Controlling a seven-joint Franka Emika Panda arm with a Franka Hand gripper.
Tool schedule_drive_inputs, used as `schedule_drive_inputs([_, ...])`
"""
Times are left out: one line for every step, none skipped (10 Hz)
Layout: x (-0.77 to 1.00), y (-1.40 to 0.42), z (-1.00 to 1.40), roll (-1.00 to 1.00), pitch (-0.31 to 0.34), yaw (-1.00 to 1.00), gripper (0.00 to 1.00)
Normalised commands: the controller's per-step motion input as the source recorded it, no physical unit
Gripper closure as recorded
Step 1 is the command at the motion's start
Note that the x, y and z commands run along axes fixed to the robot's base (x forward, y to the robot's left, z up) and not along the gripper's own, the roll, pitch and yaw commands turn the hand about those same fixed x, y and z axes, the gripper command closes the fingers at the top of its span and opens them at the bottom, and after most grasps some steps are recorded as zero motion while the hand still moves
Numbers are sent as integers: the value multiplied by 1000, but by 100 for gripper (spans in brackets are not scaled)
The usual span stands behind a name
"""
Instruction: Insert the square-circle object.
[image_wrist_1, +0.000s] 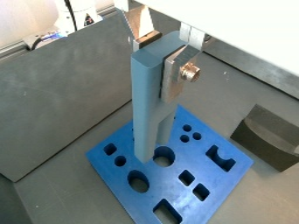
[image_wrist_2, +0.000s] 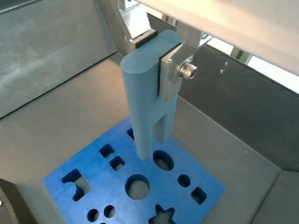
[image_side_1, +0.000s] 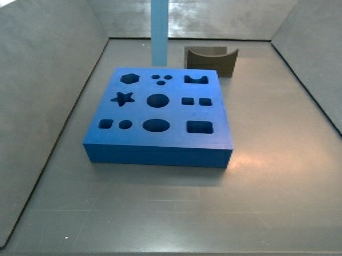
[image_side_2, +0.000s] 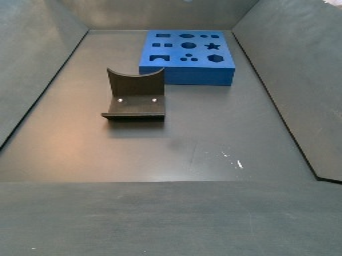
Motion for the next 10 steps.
schedule_drive_inputs([-214,0,74,-49,-90,-874,100])
schedule_drive_inputs([0,0,57,0,-19,-1000,100])
schedule_drive_inputs([0,0,17,0,-4,-1000,100])
schedule_drive_inputs([0,0,0,0,-19,-1000,100])
schedule_drive_inputs([-143,0,-89,0,-27,-943,100])
schedule_drive_inputs([-551,-131,-389,-61,-96,-574,100])
schedule_drive_inputs([-751,-203,-454,-93,-111,-377,100])
schedule_drive_inputs([-877,-271,-331,-40,-83,-237,100])
schedule_drive_inputs([-920,-271,-277,-11,-73,-209,100])
schedule_drive_inputs([-714,-6,-254,0,-59,-503,100])
